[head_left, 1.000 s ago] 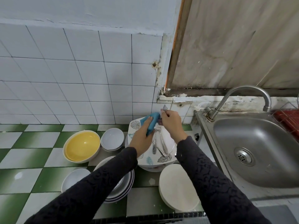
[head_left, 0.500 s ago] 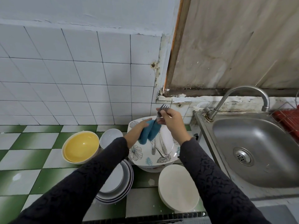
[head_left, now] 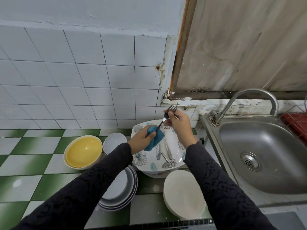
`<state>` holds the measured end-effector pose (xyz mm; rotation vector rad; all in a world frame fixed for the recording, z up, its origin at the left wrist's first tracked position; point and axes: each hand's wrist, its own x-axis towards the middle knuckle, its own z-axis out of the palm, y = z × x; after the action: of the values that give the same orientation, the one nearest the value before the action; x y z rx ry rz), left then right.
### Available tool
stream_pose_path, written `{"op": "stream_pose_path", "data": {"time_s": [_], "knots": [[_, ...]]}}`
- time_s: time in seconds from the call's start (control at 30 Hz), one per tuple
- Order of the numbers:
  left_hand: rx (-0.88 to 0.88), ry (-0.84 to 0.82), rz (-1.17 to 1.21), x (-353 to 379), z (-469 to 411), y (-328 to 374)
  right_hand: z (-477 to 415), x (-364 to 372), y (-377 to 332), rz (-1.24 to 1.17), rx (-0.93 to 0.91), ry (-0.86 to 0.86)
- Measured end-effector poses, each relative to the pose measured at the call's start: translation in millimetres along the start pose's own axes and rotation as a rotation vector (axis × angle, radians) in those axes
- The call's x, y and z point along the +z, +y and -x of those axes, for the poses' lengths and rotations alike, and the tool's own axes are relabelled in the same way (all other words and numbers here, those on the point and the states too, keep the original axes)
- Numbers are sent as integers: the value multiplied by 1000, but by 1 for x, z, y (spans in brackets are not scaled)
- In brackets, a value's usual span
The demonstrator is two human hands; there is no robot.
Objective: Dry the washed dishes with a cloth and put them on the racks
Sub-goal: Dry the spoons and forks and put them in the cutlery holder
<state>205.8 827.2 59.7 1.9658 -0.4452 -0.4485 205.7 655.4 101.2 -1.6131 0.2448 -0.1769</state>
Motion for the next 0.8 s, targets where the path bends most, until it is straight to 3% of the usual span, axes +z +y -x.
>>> {"op": "stream_pose_path", "data": {"time_s": [0.17, 0.37, 0.47, 0.57, 0.63, 0.7, 0.8], "knots": [[-76, 0, 29, -3, 4, -21, -6, -10, 1, -30, -35, 88], [-241, 369, 347, -8, 3, -38, -7, -13, -3, 107, -62, 154], [-158, 381, 372, -2, -2, -16, -2, 1, 4, 309, -60, 96], [22, 209, 293, 13, -2, 13, 1, 21, 14, 476, -119, 84], [127, 150, 98, 22, -6, 12, 1, 25, 14, 521, -133, 140], [146, 156, -104, 24, -8, 1, -4, 22, 13, 399, -83, 170], [105, 154, -214, 20, -5, -16, -7, 14, 6, 231, -10, 138]]}}
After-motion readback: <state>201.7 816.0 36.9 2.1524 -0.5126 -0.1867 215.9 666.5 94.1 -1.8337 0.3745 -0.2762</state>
